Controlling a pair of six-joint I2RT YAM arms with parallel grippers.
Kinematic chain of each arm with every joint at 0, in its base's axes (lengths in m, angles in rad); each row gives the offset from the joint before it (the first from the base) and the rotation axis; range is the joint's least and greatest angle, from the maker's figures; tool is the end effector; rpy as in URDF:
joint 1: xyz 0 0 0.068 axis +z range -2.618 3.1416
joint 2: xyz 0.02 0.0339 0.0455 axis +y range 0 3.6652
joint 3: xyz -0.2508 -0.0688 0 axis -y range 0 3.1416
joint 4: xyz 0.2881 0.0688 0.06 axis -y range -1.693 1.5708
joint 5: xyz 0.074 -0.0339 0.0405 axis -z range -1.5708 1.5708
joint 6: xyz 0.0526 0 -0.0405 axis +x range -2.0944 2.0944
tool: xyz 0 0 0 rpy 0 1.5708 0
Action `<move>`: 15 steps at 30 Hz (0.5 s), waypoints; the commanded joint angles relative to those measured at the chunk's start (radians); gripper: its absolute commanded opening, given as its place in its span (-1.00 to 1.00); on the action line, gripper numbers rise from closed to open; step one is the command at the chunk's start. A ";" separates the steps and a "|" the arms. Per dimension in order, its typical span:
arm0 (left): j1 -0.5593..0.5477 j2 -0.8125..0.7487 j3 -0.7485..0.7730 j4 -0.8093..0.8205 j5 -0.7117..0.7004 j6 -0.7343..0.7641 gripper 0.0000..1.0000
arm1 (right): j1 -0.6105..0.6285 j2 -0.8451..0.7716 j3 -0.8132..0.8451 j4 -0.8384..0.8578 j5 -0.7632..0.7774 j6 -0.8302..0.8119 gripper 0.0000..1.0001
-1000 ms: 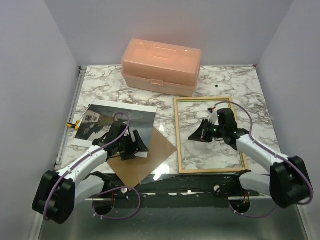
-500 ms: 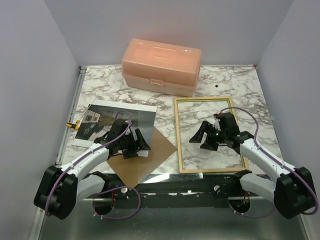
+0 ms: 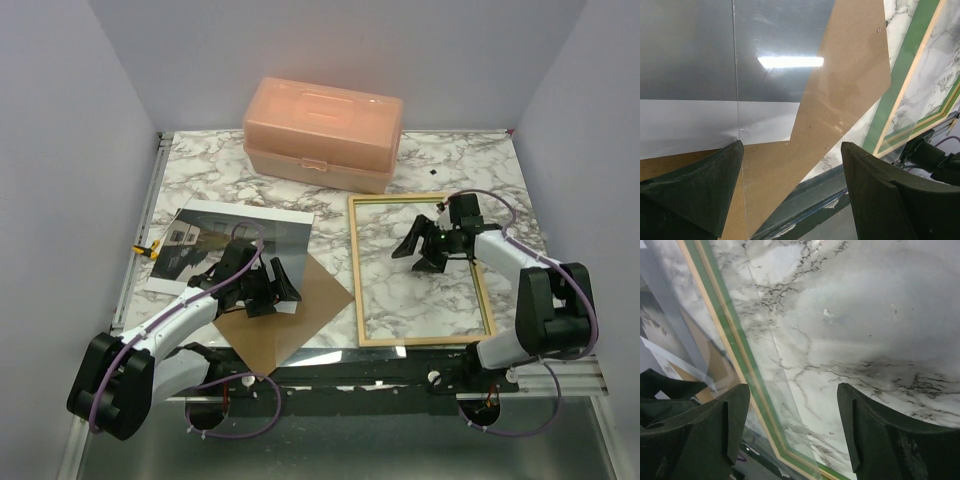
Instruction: Put the photo into the frame
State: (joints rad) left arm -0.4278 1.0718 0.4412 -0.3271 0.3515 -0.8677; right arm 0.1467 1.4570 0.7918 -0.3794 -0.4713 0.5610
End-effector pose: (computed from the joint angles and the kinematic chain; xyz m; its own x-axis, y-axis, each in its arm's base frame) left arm 0.2100 -0.1157 0.1114 -0.9158 -0.3696 -0.1572 -0.1993 0.7580 -0.6210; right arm 0.3090 0.0698 0.1276 -0.9136 0.3442 -0.2164 0.1538 0.7853 0.5997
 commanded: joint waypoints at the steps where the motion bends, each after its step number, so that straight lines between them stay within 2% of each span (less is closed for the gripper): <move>1: -0.005 0.011 -0.013 -0.034 -0.042 0.028 0.64 | -0.041 0.080 0.013 0.010 -0.172 -0.115 0.53; 7: -0.005 0.025 -0.011 -0.031 -0.039 0.030 0.64 | -0.046 0.172 -0.075 0.179 -0.388 -0.082 0.37; 15: -0.005 0.029 -0.007 -0.030 -0.041 0.029 0.63 | -0.045 0.217 -0.179 0.434 -0.529 0.041 0.18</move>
State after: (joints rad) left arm -0.4278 1.0794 0.4431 -0.3260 0.3523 -0.8646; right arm 0.1032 1.6451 0.6601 -0.1337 -0.8715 0.5270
